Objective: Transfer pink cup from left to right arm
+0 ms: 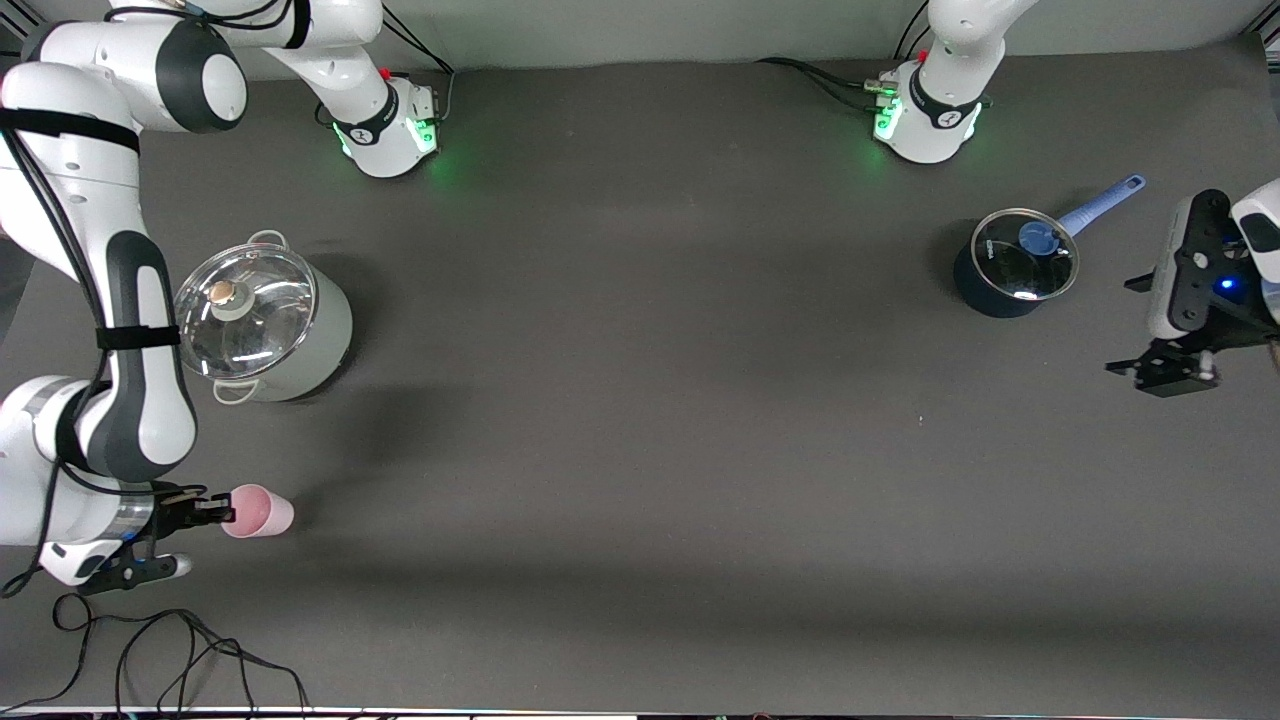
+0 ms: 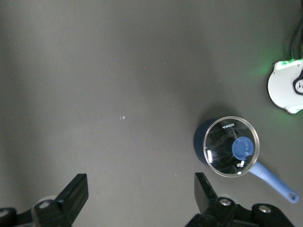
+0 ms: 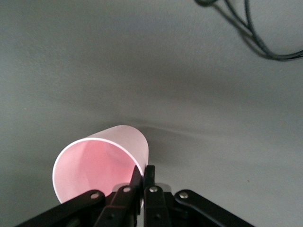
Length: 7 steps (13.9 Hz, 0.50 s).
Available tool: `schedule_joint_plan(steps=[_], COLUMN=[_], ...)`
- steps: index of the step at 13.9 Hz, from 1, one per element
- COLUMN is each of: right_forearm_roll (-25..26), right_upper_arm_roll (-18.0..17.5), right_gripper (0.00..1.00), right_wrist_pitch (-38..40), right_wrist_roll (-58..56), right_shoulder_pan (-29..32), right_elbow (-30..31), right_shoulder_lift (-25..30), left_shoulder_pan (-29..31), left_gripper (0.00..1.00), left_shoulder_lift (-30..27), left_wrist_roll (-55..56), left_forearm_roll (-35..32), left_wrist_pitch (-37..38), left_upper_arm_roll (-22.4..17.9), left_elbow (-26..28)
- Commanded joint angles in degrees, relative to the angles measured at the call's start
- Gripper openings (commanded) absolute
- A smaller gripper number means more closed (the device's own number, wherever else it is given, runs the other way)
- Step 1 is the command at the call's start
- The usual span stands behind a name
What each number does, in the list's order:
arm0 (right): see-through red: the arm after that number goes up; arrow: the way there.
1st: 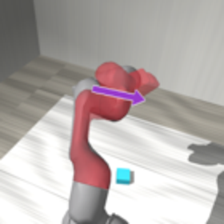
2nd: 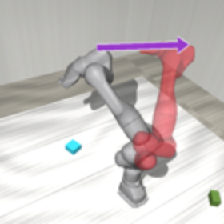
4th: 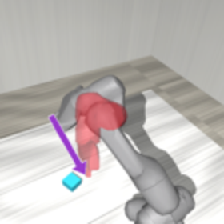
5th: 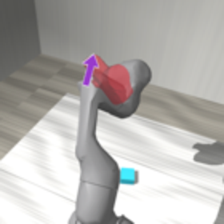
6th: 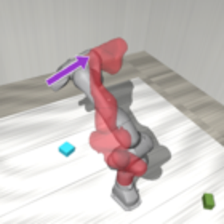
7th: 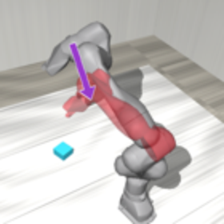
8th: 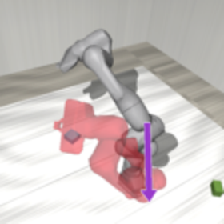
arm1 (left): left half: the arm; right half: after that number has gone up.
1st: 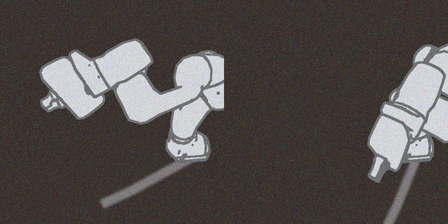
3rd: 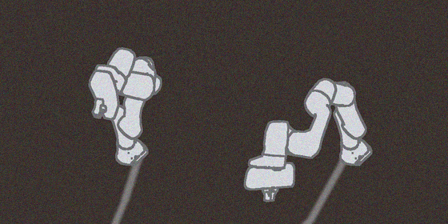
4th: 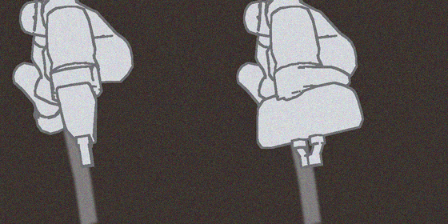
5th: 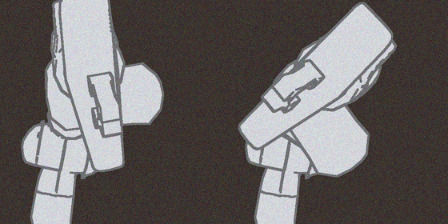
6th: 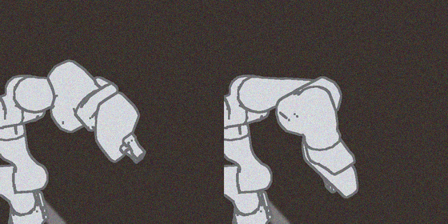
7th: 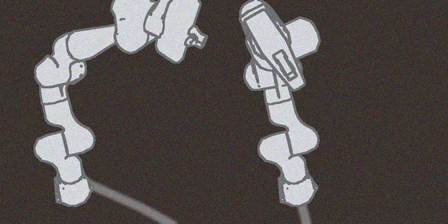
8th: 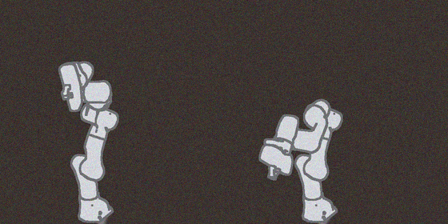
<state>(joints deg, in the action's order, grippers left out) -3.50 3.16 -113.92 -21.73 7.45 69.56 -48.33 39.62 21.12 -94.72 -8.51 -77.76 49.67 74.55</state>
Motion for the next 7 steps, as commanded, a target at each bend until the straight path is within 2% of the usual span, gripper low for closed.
schedule_joint_plan(steps=[1,2,4,7], right_forearm_roll=[0.34,0.25,0.25,0.43], right_upper_arm_roll=[0.0,0.0,0.0,0.09], right_gripper=[0.28,0.7,0.99,0.99], right_wrist_pitch=[-0.51,-0.6,-0.77,0.27], right_wrist_roll=[-1.47,-1.56,-1.56,-0.95], right_shoulder_pan=[0.02,0.19,0.45,0.37], right_elbow=[-1.27,-1.27,-1.45,-2.41], right_shoulder_lift=[-0.98,-1.15,-1.24,1.11], left_shoulder_pan=[-0.34,-0.51,-0.43,-0.42], left_gripper=[1.0,1.0,1.0,1.0], left_shoulder_lift=[-3.44,-3.54,-3.98,-4.59], left_wrist_roll=[12.67,17.59,27.96,43.78], left_forearm_roll=[-2.9,-3.26,-2.66,-2.56], left_wrist_pitch=[2.78,4.09,5.25,8.67], left_upper_arm_roll=[-0.37,-0.28,-0.19,0.07], left_elbow=[-0.45,-0.54,-0.54,-0.63])
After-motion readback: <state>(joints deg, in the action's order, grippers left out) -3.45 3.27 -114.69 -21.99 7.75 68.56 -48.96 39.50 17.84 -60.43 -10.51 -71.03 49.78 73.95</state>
